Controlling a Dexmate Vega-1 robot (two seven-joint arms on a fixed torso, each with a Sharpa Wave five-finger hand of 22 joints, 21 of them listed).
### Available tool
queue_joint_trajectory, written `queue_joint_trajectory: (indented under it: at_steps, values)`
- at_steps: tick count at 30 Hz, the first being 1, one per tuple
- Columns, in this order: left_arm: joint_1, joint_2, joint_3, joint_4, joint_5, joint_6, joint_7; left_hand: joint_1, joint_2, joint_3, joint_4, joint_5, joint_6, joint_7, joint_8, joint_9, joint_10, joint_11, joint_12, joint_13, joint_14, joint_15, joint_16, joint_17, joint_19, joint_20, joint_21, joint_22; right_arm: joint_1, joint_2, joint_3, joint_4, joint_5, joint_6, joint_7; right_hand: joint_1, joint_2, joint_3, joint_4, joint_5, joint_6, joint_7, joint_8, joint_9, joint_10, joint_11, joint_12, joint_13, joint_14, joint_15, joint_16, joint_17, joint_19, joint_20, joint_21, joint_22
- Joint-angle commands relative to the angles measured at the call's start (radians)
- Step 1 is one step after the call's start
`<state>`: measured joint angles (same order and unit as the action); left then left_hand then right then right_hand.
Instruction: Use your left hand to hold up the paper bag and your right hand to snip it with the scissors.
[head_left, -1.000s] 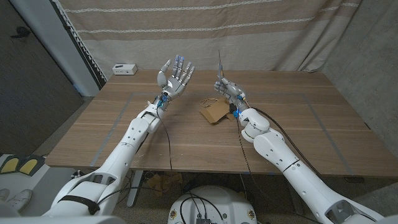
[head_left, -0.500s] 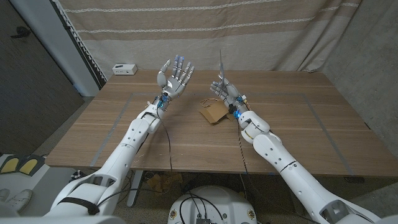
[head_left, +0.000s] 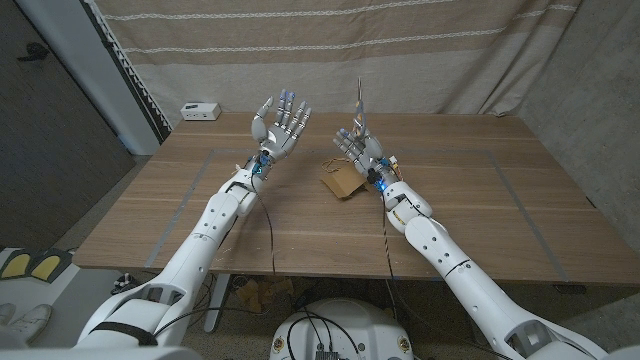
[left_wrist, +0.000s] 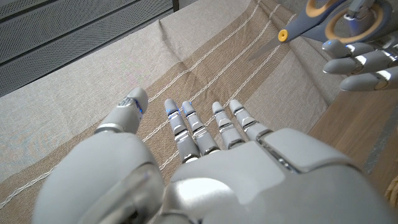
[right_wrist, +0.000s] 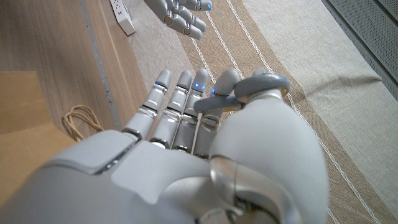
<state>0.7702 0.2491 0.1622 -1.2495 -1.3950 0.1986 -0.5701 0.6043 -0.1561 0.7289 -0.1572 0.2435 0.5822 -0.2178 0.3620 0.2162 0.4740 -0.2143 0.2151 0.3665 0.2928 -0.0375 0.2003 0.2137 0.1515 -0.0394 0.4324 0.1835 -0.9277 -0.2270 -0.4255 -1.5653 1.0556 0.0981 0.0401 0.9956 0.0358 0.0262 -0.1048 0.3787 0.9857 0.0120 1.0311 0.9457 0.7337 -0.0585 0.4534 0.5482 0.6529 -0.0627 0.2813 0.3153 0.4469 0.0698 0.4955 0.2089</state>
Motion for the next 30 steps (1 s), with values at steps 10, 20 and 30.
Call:
queue_joint_trajectory:
  at_steps: [10, 20, 30]
  values:
    - [0.020, 0.007, 0.000, -0.025, -0.005, -0.011, 0.013, -0.003, 0.003, -0.002, 0.002, -0.003, 0.009, -0.004, -0.007, 0.001, 0.002, 0.000, 0.009, 0.000, -0.002, -0.171, 0.010, 0.003, 0.010, -0.052, -0.003, 0.003, 0.044, 0.008, -0.002, 0.121, 0.022, 0.054, 0.236, -0.016, 0.010, -0.048, 0.006, 0.052, -0.134, -0.031, 0.127, -0.207, 0.002, -0.093, -0.080, -0.046, -0.103, -0.089, -0.040, -0.013, -0.058, 0.048, -0.029, -0.009]
    - [0.024, 0.009, 0.005, -0.028, -0.006, -0.010, 0.010, -0.004, 0.003, -0.002, 0.002, -0.004, 0.009, -0.004, -0.008, 0.001, 0.002, 0.000, 0.009, -0.001, -0.002, -0.171, 0.011, 0.003, 0.010, -0.051, -0.004, 0.003, 0.066, 0.016, -0.002, 0.172, 0.023, 0.071, 0.327, -0.011, 0.015, -0.064, 0.004, 0.076, -0.255, -0.051, 0.061, -0.276, -0.041, -0.096, -0.115, -0.063, -0.158, -0.064, -0.066, -0.032, -0.099, 0.067, -0.053, -0.011]
    - [0.026, 0.012, 0.011, -0.028, -0.006, -0.002, 0.008, -0.004, 0.004, -0.002, 0.002, -0.004, 0.012, -0.004, -0.008, 0.002, 0.002, -0.001, 0.010, -0.001, -0.001, -0.170, 0.011, 0.003, 0.010, -0.051, -0.006, 0.003, 0.077, 0.040, 0.007, 0.222, 0.053, 0.073, 0.407, 0.012, 0.042, -0.075, -0.003, 0.098, -0.272, -0.059, -0.073, -0.428, -0.053, -0.101, -0.120, -0.096, -0.191, -0.059, -0.079, -0.067, -0.123, 0.085, -0.076, -0.014]
